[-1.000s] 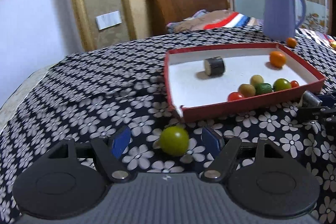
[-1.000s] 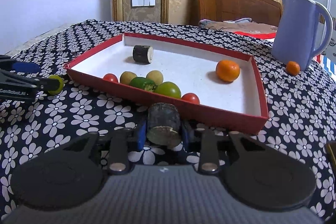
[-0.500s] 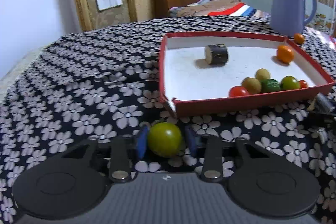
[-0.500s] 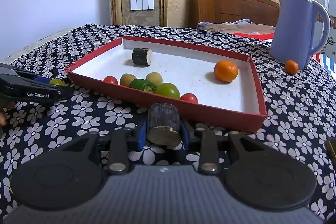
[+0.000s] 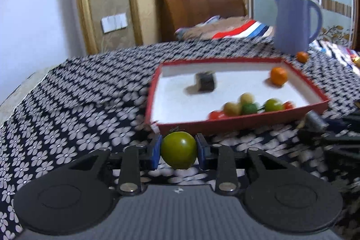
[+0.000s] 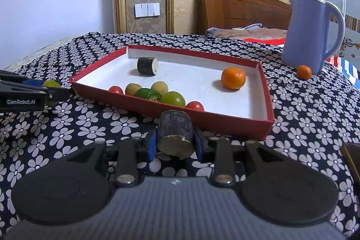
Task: Organize fruits
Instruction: 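Carry the dark cylinder with the right tool while the left tool carries the green tomato over the tray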
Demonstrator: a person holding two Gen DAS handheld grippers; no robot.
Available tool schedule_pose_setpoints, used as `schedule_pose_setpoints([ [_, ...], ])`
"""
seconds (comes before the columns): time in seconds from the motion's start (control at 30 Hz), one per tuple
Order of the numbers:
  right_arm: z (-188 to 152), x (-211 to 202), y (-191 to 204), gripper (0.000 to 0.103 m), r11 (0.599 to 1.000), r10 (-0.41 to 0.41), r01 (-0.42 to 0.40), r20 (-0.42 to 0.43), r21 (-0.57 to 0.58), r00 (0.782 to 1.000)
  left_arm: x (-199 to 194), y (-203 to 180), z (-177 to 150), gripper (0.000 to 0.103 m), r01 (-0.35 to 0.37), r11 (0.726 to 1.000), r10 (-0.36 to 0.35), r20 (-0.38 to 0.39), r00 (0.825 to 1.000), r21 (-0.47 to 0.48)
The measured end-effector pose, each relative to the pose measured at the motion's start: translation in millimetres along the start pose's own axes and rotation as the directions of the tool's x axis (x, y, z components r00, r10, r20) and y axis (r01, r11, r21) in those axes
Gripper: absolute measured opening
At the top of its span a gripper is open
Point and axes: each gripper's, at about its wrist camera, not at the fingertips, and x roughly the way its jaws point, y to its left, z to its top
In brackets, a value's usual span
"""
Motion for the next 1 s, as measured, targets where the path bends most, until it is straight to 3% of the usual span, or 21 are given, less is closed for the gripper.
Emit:
schedule_pose_setpoints([
  [0.4,6.0,-28.0,-14.7,0.032,0.998,-0.061,0.059,0.073,0.027,0.995,-3.1,-34.3,13.4,0.031,0.012,0.999,-0.012,0.017,1.0,-0.036],
  [1.0,4.3,-29.4,-21.9,0.032,0.997,-0.068,0.065,0.073,0.043,0.995,6.5,-46.5,20.9,0.031,-0.035,0.998,0.035,0.002,0.999,-0.056],
])
